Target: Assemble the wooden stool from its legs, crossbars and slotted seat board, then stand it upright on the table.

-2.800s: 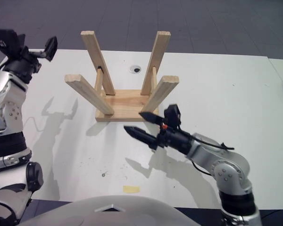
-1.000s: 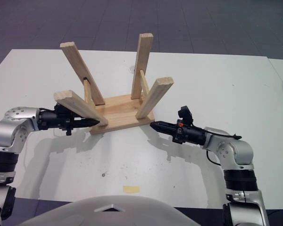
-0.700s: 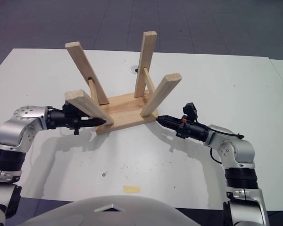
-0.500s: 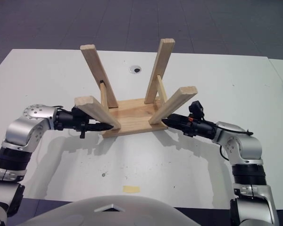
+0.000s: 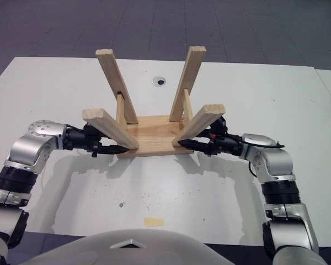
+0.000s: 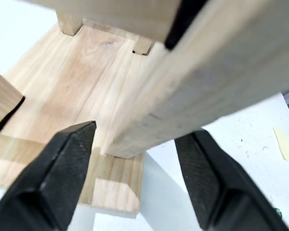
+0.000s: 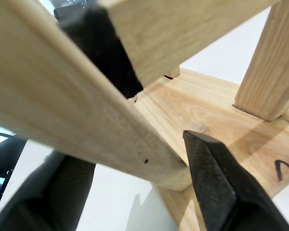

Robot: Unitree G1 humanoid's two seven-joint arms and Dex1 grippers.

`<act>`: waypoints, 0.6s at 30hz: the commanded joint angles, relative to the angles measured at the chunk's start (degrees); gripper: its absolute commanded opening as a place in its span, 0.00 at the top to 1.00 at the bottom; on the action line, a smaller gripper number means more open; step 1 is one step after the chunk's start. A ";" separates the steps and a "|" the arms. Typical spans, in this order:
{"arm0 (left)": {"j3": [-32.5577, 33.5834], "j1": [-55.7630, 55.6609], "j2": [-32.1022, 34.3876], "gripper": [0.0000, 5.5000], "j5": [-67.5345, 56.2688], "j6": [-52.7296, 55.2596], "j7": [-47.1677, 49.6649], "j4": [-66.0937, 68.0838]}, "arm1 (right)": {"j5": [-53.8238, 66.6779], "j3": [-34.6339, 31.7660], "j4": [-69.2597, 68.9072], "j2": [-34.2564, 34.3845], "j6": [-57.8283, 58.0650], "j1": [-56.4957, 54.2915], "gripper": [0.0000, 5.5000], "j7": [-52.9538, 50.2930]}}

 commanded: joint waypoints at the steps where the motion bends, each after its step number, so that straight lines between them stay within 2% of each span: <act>1: 0.18 -0.20 -0.41 0.33 1.04 -0.23 0.54 1.04 | -0.65 0.69 2.02 1.19 0.88 -1.29 0.58 -0.46; 5: 0.74 -0.32 -0.70 0.44 -0.46 0.89 -0.27 1.24 | 0.46 0.35 2.50 2.05 2.93 -2.20 0.65 -0.56; 15: 4.16 -0.05 -0.55 0.71 -6.00 8.29 -0.99 -1.74 | 8.81 -3.65 -3.74 3.48 13.57 0.23 0.67 -3.00; 18: 5.68 -0.06 -1.12 0.75 -7.24 11.05 1.02 -3.26 | 12.14 -6.02 -8.69 5.05 16.18 3.07 0.69 -6.82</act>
